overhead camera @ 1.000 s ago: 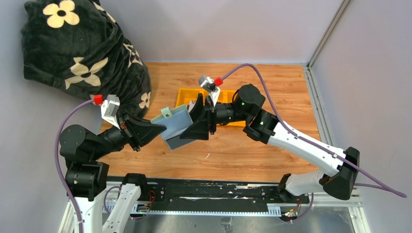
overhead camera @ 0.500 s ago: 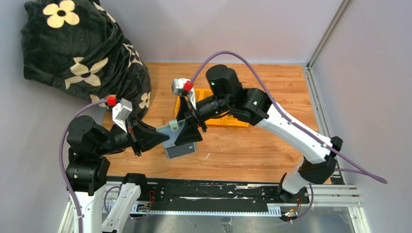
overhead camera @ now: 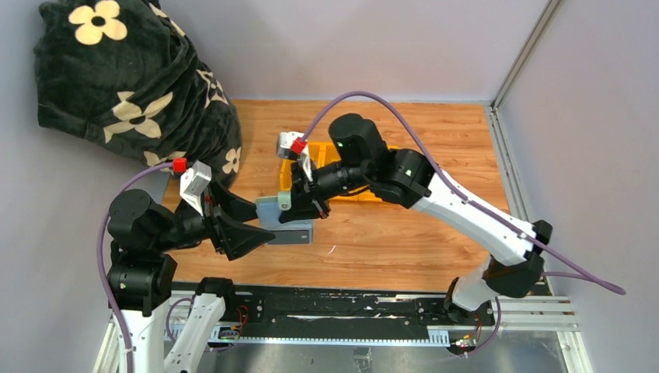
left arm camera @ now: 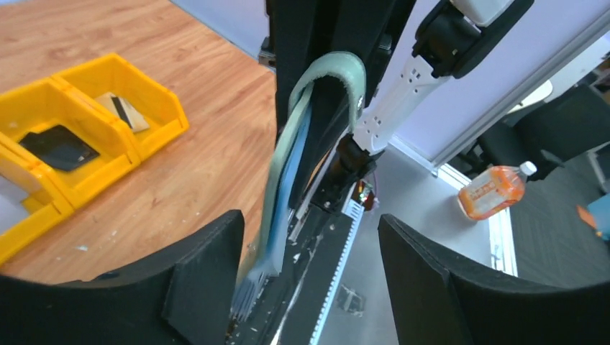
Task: Take the credit cards out of the card holder
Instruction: Remove the credit card from the card holder.
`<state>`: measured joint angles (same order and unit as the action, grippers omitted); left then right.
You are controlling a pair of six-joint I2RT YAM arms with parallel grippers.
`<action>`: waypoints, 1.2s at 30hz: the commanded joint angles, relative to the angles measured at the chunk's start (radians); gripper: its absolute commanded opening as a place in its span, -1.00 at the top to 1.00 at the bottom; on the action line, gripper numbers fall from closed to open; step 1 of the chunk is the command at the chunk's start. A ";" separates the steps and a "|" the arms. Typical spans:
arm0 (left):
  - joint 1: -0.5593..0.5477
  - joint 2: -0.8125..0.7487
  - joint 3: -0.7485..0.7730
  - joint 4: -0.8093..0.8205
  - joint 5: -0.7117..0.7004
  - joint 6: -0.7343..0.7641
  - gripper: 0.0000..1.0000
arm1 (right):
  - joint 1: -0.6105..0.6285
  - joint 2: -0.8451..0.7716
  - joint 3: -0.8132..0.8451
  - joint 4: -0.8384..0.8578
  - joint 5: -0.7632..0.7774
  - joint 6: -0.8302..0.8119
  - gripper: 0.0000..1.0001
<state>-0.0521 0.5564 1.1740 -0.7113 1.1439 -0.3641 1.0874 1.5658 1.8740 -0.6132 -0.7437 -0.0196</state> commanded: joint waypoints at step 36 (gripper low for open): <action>-0.002 -0.143 -0.185 0.266 -0.344 -0.375 0.90 | -0.009 -0.387 -0.663 1.026 0.303 0.547 0.13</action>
<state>-0.0521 0.3916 0.9257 -0.2413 0.9112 -0.9386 1.0752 1.1782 1.1362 0.5068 -0.3878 0.6071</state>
